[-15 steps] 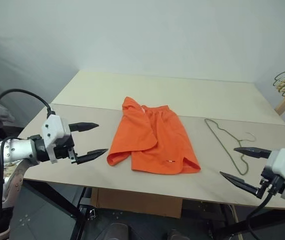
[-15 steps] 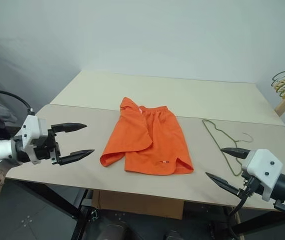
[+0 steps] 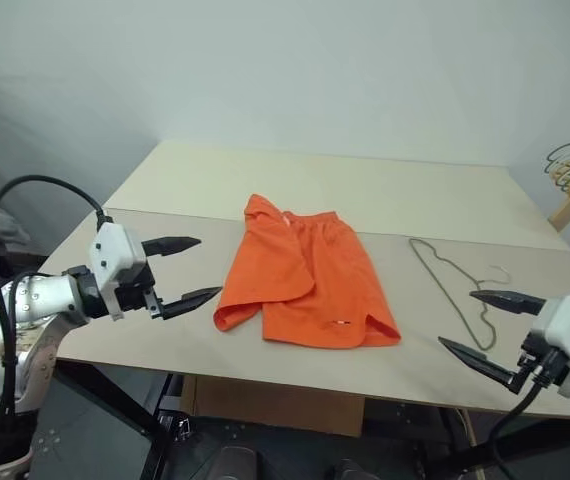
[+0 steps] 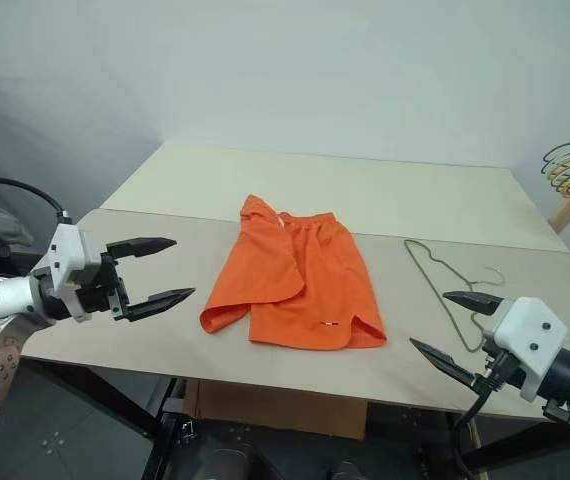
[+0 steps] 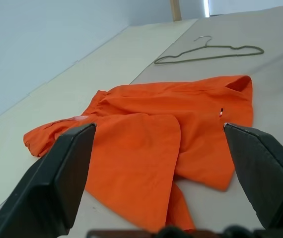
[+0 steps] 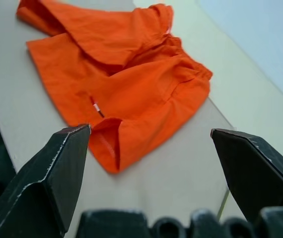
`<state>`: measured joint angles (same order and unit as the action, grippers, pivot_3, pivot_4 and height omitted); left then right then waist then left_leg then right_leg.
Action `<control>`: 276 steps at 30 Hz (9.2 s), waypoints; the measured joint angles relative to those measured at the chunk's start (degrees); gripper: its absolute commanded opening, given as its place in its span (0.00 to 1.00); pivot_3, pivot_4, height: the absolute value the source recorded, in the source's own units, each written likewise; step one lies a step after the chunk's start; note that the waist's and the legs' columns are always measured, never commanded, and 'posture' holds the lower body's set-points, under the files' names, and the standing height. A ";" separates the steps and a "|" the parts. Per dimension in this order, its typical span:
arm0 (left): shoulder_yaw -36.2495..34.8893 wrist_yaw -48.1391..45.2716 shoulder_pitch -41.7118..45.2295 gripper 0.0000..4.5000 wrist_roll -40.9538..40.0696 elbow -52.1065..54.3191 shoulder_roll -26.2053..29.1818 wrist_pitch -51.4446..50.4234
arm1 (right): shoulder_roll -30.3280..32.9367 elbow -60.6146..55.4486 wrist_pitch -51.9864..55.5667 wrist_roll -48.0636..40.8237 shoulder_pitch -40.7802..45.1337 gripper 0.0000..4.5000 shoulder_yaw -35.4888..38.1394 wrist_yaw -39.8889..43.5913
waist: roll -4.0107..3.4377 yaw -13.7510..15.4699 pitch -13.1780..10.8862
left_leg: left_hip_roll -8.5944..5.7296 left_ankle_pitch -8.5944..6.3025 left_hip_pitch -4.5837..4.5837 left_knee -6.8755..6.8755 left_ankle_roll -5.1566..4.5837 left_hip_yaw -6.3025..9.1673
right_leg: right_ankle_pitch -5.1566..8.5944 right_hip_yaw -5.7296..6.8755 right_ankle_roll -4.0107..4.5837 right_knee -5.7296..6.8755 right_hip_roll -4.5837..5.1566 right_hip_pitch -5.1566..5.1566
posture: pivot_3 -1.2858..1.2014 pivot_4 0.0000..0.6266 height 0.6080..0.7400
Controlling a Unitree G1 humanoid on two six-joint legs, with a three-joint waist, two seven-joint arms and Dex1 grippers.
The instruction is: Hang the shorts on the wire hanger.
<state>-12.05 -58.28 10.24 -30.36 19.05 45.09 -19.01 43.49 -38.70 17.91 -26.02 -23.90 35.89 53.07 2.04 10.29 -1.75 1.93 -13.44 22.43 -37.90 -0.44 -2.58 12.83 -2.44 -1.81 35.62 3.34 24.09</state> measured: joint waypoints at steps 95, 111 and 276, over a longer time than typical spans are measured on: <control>8.11 10.66 6.23 1.00 1.04 4.47 -7.42 -8.68 | -4.07 78.48 -75.09 75.16 67.42 0.59 -69.82 -33.62 | 0.00 -7.28 -0.39 | -0.09 -0.07 -1.07 -0.62 -0.17 0.17 | 0.03 -0.50 0.14 0.55 -0.14 -1.03 | 0.62 0.00 1.00; 7.65 11.42 9.02 1.00 1.00 2.66 -6.35 -8.91 | -20.14 57.78 -47.84 57.72 60.68 0.02 -69.69 -8.08 | -0.01 -5.96 -0.40 | 0.03 -0.07 -1.06 -0.28 -0.17 0.24 | 0.09 -0.41 0.18 0.59 -0.29 -0.89 | 0.63 0.00 1.00; 21.60 -20.46 -2.50 0.00 19.20 3.44 20.20 10.92 | 8.23 67.51 -78.46 54.28 47.12 0.00 -59.91 -30.32 | -0.19 -9.73 -1.00 | -0.02 0.52 -2.11 0.07 -0.48 -0.78 | -0.49 -1.29 0.12 0.39 -0.01 -1.52 | 0.57 0.00 1.00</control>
<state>9.54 -78.74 7.74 -11.16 22.49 65.30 -8.10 51.72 28.81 -60.55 28.26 23.22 -24.02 22.75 1.86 0.56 -2.76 1.91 -12.92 20.32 -37.83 -0.92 -3.36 12.34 -3.73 -1.69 36.00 3.33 22.58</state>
